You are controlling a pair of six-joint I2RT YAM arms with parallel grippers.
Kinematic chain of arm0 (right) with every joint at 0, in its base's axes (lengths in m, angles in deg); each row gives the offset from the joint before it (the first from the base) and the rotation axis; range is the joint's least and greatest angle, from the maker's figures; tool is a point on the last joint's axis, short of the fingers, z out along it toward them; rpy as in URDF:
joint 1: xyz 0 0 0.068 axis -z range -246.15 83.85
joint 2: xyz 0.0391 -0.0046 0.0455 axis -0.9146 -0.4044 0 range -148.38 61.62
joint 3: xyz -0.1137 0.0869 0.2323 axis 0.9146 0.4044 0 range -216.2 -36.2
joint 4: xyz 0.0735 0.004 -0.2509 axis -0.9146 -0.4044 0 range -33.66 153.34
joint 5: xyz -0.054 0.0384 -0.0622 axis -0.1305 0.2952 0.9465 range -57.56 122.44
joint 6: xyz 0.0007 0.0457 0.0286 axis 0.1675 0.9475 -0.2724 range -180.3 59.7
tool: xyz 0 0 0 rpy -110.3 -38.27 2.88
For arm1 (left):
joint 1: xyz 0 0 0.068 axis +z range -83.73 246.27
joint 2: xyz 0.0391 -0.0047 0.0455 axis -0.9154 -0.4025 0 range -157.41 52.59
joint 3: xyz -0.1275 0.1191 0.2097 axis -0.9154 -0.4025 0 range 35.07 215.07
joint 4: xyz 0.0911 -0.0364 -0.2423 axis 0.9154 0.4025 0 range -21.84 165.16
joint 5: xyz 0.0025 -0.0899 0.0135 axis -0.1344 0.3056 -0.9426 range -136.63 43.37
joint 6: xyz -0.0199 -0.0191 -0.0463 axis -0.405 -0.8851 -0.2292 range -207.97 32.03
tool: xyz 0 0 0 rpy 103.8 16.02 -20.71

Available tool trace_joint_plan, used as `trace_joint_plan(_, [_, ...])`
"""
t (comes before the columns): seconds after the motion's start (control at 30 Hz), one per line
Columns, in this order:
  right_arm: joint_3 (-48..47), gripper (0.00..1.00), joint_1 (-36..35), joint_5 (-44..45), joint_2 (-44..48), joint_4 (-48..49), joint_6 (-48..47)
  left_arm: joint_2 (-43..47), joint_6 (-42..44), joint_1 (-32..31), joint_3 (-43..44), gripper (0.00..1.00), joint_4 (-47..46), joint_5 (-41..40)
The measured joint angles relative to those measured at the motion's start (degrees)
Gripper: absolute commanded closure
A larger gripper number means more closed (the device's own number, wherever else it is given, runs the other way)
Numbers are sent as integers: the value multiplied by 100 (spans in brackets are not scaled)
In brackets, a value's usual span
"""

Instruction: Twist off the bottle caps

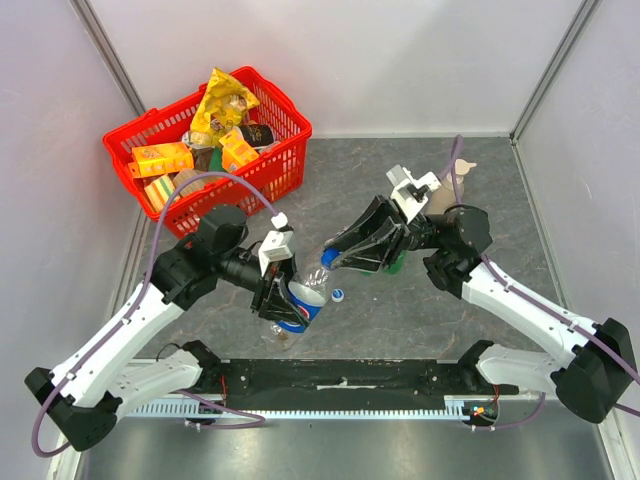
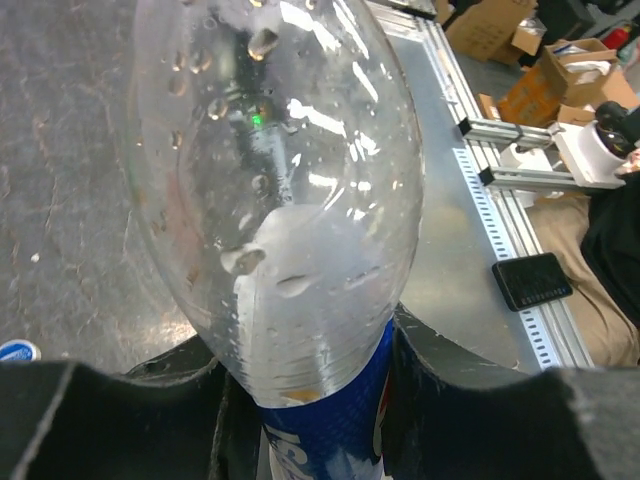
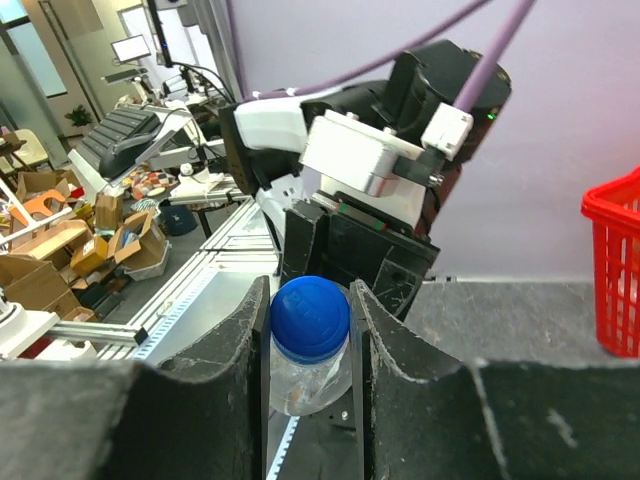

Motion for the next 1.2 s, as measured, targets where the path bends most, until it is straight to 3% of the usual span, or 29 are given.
trace_joint_plan(0.43, [186, 100, -170, -114, -50, 2033, 678, -214, -387, -22, 33, 98, -918, 1180])
trace_joint_plan(0.53, [186, 95, -177, -116, -116, 2216, 780, -214, -420, -26, 33, 98, -957, 1202])
trace_joint_plan(0.57, [186, 90, -177, -114, -138, 2260, 807, -214, -428, -26, 33, 98, -957, 1204])
trace_joint_plan(0.67, [184, 54, -177, -98, -181, 2350, 868, -201, -428, -26, 33, 98, -953, 1165])
trace_joint_plan(0.73, [181, 38, -177, -81, -190, 2341, 887, -175, -424, -26, 33, 98, -925, 1075])
trace_joint_plan(0.9, [177, 9, -195, -107, -195, 1952, 793, -4, -232, -13, 33, 98, -852, 474])
trace_joint_plan(1.0, [177, 2, -195, -28, -188, 1565, 573, 37, -107, -13, 33, 98, -691, -4])
trace_joint_plan(1.2, [109, 2, -195, 411, -9, 133, -273, 76, 31, -13, -63, 98, -474, -1126])
